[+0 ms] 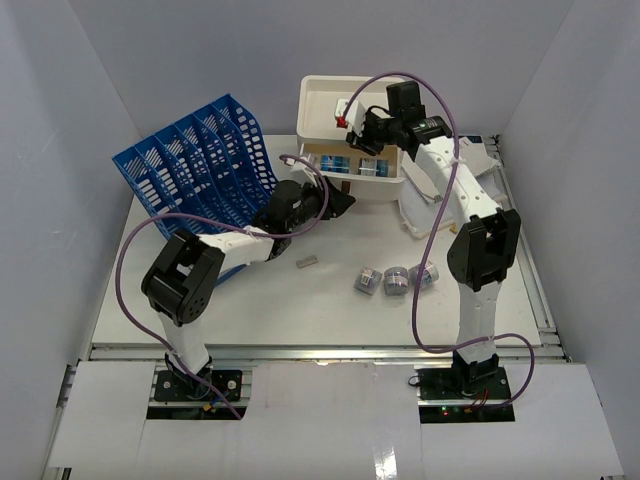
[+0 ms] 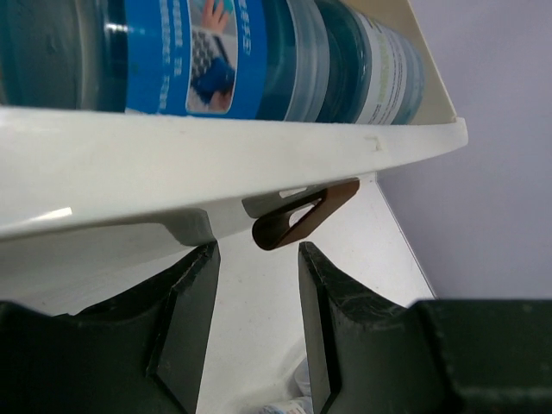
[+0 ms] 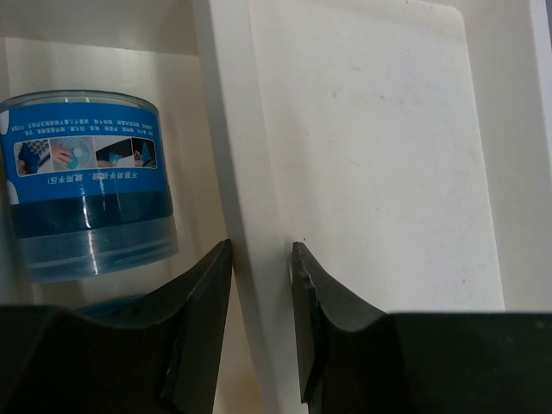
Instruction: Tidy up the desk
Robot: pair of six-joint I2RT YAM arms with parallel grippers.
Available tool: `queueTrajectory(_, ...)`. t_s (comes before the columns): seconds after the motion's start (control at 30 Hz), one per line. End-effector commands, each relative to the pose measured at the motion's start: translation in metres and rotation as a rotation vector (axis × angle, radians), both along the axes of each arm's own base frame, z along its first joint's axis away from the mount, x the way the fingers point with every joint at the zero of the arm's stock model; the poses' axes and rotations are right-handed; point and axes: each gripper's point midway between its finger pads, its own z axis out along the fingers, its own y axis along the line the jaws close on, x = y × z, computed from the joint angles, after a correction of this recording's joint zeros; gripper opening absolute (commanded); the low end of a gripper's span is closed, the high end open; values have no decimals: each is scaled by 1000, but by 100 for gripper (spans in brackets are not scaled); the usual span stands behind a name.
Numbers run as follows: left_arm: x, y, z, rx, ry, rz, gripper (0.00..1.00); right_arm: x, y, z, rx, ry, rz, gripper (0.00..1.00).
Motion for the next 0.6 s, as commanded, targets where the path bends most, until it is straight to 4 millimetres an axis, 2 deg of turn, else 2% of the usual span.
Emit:
queueTrajectory(0.0, 24, -4, 37, -30, -110, 32, 52, -33, 3, -12, 1, 148, 79, 29)
queueTrajectory(0.07, 31, -6, 34, -22, -112, 43, 52, -37, 5, -12, 7, 157, 96, 29)
queueTrajectory(0.3, 61, -19, 41, -21, -142, 66, 52, -50, 6, -13, 16, 194, 127, 28)
queueTrajectory(0.57, 73, -25, 51, -24, -191, 67, 52, -57, 8, -14, 25, 216, 144, 28)
